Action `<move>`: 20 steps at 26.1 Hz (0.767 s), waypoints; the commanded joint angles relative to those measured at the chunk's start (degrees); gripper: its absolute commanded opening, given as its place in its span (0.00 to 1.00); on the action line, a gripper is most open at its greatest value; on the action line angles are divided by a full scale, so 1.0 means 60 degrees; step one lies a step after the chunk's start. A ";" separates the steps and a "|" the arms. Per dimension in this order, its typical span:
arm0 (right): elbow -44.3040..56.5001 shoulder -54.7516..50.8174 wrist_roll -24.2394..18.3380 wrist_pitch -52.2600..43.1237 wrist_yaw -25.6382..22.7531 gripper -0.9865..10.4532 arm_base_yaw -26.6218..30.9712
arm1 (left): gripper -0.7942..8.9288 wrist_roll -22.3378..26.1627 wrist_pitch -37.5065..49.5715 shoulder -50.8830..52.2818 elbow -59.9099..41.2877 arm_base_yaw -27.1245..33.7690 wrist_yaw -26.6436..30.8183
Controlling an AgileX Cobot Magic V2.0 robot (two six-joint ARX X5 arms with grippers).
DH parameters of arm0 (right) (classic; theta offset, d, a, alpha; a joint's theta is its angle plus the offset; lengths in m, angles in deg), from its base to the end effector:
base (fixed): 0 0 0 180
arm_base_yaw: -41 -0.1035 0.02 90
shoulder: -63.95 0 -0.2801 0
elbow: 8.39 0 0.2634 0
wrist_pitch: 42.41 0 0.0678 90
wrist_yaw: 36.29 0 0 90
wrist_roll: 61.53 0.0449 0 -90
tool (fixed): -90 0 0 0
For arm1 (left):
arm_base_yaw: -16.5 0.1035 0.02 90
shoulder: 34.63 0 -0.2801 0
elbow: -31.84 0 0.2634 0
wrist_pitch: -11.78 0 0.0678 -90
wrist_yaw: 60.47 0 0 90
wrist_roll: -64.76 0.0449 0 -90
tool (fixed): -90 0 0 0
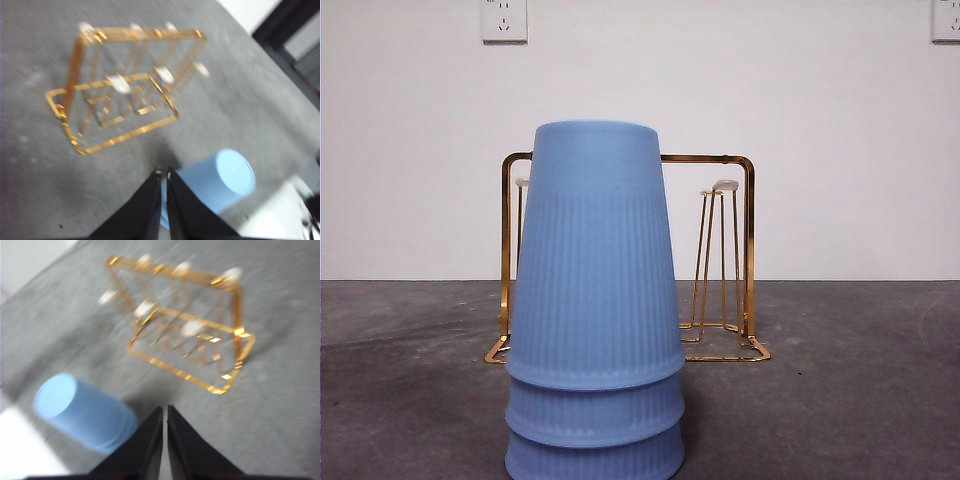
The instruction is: Pick the top cup and place it on cupholder, pick up the mid cup and place it on cupholder, last pick the bottom cup and place it on cupholder.
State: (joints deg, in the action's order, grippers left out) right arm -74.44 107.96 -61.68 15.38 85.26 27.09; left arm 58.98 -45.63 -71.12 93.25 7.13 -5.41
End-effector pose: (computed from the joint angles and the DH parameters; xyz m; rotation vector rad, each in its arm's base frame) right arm 0.1388 0.0586 0.3350 0.0958 0.6316 0.7678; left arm 0.1161 -0.0452 0.3249 -0.2219 0.6048 -0.7237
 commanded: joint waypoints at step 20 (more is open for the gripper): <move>-0.0295 0.0725 0.0310 -0.0699 -0.0211 0.47 -0.2918 | 0.51 0.0426 0.0087 -0.0248 0.0244 -0.0892 -0.0113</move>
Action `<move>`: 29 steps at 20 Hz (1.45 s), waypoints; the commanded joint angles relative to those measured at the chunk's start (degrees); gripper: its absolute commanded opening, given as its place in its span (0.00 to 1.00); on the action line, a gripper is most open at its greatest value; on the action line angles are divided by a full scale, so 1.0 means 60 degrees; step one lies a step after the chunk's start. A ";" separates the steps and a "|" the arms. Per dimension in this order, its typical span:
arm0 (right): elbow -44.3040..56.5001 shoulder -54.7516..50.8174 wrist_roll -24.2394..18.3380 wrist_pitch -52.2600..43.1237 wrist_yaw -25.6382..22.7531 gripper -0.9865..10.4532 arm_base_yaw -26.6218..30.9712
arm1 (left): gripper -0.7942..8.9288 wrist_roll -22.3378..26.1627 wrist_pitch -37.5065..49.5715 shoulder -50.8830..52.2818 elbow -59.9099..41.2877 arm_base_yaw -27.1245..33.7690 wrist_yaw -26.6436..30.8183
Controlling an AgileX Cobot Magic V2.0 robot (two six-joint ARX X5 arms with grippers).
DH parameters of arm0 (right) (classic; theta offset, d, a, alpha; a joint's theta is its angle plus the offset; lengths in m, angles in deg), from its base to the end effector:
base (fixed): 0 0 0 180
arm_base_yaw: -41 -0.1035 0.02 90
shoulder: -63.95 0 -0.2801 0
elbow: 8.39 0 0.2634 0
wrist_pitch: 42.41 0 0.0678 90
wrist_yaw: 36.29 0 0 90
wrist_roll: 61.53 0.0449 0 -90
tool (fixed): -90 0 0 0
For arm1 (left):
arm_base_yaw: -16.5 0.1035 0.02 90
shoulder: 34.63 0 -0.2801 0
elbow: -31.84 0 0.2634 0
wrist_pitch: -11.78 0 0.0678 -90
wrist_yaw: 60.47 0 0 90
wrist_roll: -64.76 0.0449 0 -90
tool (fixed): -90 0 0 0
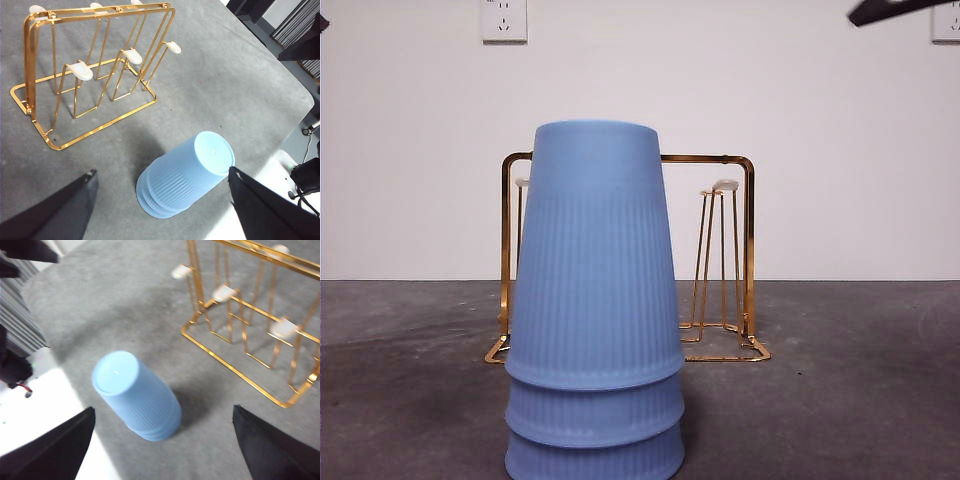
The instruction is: Pick the top cup and place it on cupholder, pick up the mid cup and place it on cupholder, last pick the bottom cup and place it on cupholder.
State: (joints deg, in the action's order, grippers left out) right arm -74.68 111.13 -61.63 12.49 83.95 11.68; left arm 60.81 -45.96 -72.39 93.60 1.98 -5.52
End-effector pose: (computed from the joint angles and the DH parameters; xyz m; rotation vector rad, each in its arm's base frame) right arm 0.1328 0.1005 0.3328 0.0037 0.6520 1.0048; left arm 0.1156 -0.0566 0.3241 -0.1709 0.6266 -0.8190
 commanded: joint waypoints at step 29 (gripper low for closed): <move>-0.0357 0.4867 0.0368 -0.2739 -0.2787 0.41 -0.4266 | 0.50 0.0157 0.0142 -0.0036 0.0186 -0.0029 -0.0091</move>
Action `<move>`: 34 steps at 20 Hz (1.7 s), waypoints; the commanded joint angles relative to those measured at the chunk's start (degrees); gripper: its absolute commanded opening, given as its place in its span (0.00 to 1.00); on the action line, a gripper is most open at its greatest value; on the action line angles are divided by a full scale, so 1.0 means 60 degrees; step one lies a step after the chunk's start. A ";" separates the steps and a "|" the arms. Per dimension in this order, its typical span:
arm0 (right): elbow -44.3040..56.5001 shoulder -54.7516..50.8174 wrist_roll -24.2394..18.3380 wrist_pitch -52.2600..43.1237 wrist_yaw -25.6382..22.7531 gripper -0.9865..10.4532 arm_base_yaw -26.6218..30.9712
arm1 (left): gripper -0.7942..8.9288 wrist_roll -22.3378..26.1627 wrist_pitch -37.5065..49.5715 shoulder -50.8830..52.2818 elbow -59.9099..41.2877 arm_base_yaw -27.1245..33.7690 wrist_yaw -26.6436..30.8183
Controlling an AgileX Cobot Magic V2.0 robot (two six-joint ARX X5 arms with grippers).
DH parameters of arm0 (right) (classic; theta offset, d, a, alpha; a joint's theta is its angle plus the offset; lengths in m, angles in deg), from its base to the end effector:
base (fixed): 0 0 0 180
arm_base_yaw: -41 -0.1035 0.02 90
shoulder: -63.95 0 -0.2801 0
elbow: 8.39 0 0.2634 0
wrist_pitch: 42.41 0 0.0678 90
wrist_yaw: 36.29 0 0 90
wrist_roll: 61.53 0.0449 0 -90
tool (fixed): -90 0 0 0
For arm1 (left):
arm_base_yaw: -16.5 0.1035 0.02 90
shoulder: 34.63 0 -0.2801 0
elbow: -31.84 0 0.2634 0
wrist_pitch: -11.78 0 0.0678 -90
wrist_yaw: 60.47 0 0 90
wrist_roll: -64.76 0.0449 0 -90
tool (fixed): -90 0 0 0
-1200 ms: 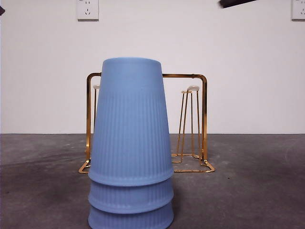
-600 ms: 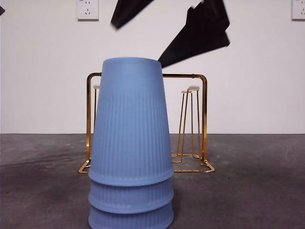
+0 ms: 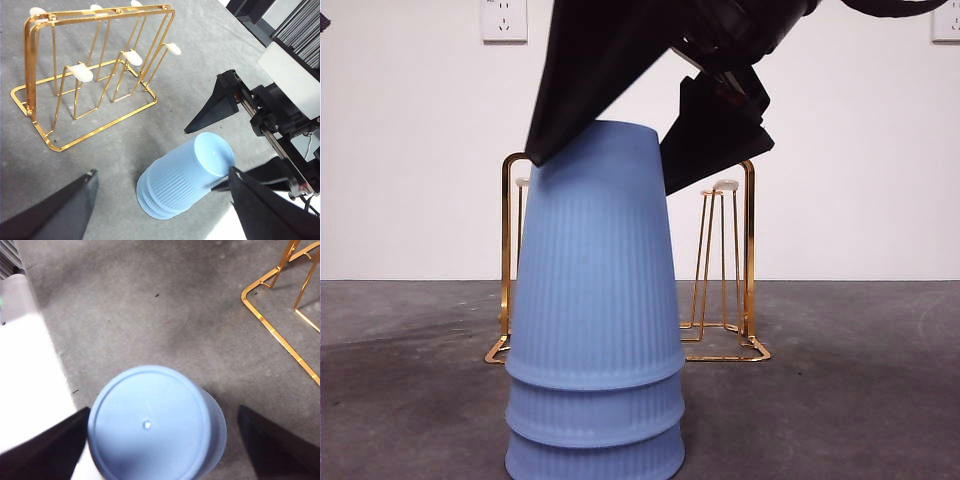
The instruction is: Pick the top cup and place it on cupholder, pick up the mid cup and place it on cupholder, last pick the bottom cup and place it on cupholder.
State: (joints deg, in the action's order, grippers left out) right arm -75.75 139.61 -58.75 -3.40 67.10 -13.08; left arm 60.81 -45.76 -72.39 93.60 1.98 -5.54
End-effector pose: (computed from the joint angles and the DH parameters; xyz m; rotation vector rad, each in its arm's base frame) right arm 0.1599 0.2384 0.2549 -0.2629 0.8441 1.0853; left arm 0.1158 -0.0566 0.3244 -0.1704 0.6230 -0.8197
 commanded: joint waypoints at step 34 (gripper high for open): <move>-0.4091 -0.0783 -0.0710 0.2674 -0.2058 0.37 0.2058 | 0.50 0.0157 0.0109 -0.0033 0.0186 -0.0029 -0.0087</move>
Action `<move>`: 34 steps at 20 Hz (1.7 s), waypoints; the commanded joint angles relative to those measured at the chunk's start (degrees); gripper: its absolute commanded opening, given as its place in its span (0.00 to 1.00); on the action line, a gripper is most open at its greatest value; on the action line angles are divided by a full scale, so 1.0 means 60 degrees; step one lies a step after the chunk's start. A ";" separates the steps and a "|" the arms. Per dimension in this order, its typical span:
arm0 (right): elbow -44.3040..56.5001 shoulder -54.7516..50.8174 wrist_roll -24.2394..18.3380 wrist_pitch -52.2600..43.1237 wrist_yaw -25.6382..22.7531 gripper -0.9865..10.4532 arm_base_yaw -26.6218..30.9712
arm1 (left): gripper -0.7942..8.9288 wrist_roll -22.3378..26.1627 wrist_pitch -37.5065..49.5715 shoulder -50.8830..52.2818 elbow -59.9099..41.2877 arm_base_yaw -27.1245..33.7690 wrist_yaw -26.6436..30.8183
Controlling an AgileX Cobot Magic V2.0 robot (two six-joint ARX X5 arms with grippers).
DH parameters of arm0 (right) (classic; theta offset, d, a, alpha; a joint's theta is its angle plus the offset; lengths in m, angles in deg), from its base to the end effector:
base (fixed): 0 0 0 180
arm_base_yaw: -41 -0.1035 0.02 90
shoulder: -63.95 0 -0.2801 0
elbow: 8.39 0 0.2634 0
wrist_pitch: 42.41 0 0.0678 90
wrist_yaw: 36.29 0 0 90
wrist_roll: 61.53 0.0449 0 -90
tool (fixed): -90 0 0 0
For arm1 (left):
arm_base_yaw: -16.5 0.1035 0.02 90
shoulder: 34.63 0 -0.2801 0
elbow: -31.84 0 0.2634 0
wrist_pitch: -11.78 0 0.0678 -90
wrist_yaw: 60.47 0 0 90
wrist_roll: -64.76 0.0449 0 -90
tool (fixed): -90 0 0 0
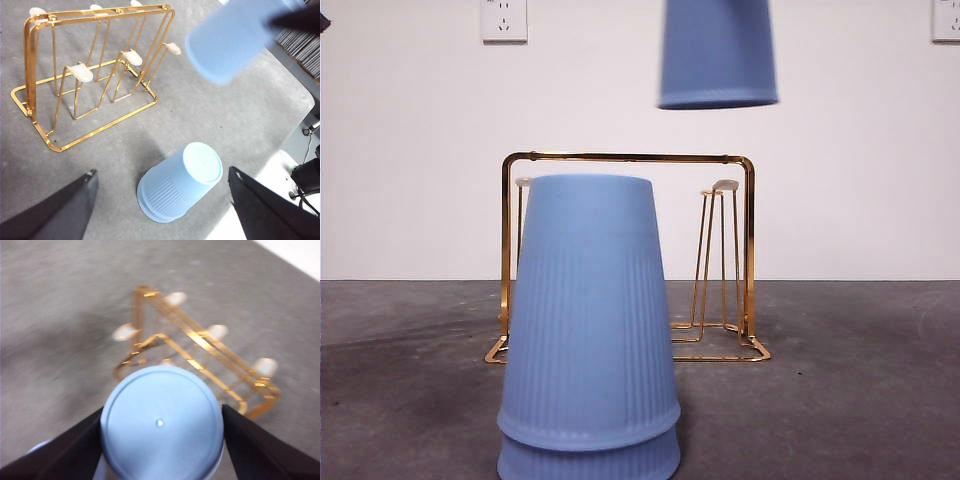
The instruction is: Pick the top cup and place it on cupholder, pick up the mid cup and place it on cupholder, last pick the bottom cup and place it on cupholder.
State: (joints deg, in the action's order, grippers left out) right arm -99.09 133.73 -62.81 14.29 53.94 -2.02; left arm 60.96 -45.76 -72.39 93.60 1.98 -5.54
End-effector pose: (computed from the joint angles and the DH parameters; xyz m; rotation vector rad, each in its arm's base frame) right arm 0.1904 0.1780 0.3945 -0.2538 0.5872 0.7366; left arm 0.1158 -0.0566 0.3244 -0.1680 0.6219 -0.8205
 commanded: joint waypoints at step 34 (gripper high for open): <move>0.1993 0.2211 0.0918 -0.3381 0.1064 0.52 0.1821 | 0.51 0.0124 0.0044 -0.0036 0.0186 -0.0033 -0.0087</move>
State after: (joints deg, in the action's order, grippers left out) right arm -86.63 146.93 -58.05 -5.62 60.47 9.23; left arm 60.96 -46.00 -72.39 93.60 1.98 -5.54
